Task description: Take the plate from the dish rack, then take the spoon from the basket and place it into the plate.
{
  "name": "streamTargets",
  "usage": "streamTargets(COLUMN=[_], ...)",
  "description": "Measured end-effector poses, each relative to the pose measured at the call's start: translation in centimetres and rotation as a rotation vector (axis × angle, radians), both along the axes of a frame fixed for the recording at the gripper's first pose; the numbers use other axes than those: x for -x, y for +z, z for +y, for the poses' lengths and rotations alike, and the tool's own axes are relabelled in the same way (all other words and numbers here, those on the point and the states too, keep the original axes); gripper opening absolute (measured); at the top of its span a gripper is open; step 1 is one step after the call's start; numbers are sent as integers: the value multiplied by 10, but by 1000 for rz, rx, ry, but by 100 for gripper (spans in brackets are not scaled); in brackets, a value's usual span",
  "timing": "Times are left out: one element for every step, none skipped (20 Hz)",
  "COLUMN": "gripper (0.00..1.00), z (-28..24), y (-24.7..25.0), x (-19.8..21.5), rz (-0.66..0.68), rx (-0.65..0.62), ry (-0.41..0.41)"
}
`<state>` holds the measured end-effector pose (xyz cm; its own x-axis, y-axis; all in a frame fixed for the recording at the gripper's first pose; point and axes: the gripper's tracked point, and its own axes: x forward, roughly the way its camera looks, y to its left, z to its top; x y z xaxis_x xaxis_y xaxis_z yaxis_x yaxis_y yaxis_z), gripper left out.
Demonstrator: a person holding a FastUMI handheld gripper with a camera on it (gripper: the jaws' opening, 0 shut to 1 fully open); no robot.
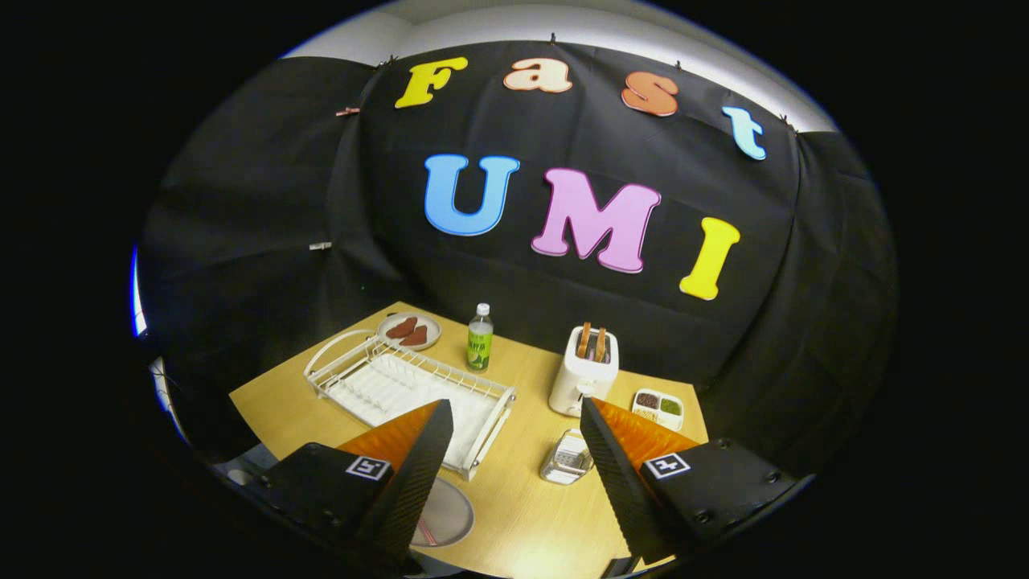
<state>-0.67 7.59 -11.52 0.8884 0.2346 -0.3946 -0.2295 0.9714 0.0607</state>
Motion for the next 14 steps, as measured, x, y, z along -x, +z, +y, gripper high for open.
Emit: streamTargets(gripper=[98, 98, 98, 98, 98, 98, 98, 98, 98, 98, 98, 98, 98, 98], z=[-4, -8, -14, -19, -22, -27, -35, -42, -49, -54, -58, -61, -67, -71], y=[15, 28, 39, 50, 60, 71, 80, 87, 90, 90, 88, 84, 82, 80], x=[0, -4, -6, -7, -9, -12, -13, -16, -19, -18, -14, -11, -10, -10], rz=[-33, -64, -94, -119, -142, -170, -197, -231, -256, -258, -248, -236, -230, -227], rx=[-5, -5, -1, -2, -9, -16, -18, -17, -17, -22, -29, -32, -31, -29], ry=[-23, -43, -62, -77, -92, -107, -127, -146, -163, -174, -180, -188, -198, -209])
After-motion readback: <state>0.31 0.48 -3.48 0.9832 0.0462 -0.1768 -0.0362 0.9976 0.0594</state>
